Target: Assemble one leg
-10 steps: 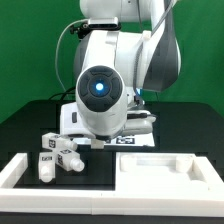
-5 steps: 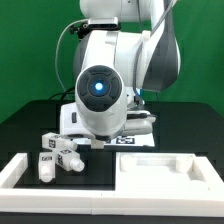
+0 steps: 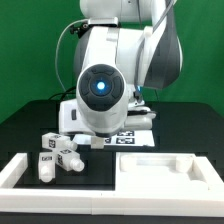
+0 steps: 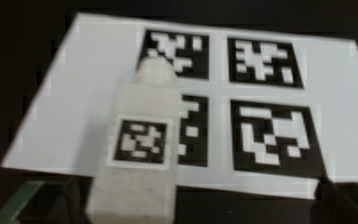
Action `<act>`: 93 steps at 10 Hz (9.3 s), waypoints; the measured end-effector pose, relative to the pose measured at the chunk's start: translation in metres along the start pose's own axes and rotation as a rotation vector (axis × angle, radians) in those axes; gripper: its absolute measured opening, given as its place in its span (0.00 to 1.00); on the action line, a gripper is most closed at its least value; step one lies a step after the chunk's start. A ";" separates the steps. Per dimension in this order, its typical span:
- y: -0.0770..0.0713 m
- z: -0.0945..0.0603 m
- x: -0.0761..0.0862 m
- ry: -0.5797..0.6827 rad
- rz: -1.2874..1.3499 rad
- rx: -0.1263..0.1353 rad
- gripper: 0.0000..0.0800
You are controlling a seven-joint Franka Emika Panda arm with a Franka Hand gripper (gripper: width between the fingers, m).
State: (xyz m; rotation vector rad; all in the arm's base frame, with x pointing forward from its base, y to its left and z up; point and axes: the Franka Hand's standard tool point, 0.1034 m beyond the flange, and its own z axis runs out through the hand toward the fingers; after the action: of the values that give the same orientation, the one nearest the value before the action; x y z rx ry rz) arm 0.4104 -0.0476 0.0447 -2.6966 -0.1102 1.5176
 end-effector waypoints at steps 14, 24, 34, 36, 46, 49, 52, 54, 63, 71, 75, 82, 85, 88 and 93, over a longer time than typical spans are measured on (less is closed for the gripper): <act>0.015 0.046 0.017 0.007 -0.001 -0.046 0.81; 0.002 0.000 0.006 0.002 -0.006 -0.038 0.35; -0.053 -0.116 0.001 0.762 -0.031 -0.042 0.36; -0.083 -0.162 0.014 0.930 -0.015 -0.041 0.36; -0.105 -0.235 0.051 1.407 0.027 -0.032 0.36; -0.122 -0.236 0.053 1.417 -0.007 -0.047 0.36; -0.122 -0.238 0.056 1.441 -0.024 -0.067 0.36; -0.117 -0.235 0.075 1.484 -0.058 -0.120 0.36; -0.154 -0.212 0.098 1.477 -0.089 -0.115 0.36; -0.151 -0.206 0.108 1.533 -0.087 -0.129 0.36; -0.152 -0.204 0.108 1.407 -0.077 -0.103 0.62; -0.152 -0.224 0.106 0.995 -0.007 -0.023 0.81; -0.153 -0.222 0.106 0.993 0.078 0.026 0.66; -0.152 -0.222 0.107 0.989 0.249 0.119 0.36; -0.143 -0.221 0.108 0.927 0.850 0.517 0.36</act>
Offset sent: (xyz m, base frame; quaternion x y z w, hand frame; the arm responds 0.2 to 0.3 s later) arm 0.0499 -0.0480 0.0344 -0.0116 -0.0122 0.0309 0.9994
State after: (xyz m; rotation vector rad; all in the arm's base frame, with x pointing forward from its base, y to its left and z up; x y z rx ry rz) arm 0.6496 0.1028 0.0780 -2.7306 1.3457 0.0771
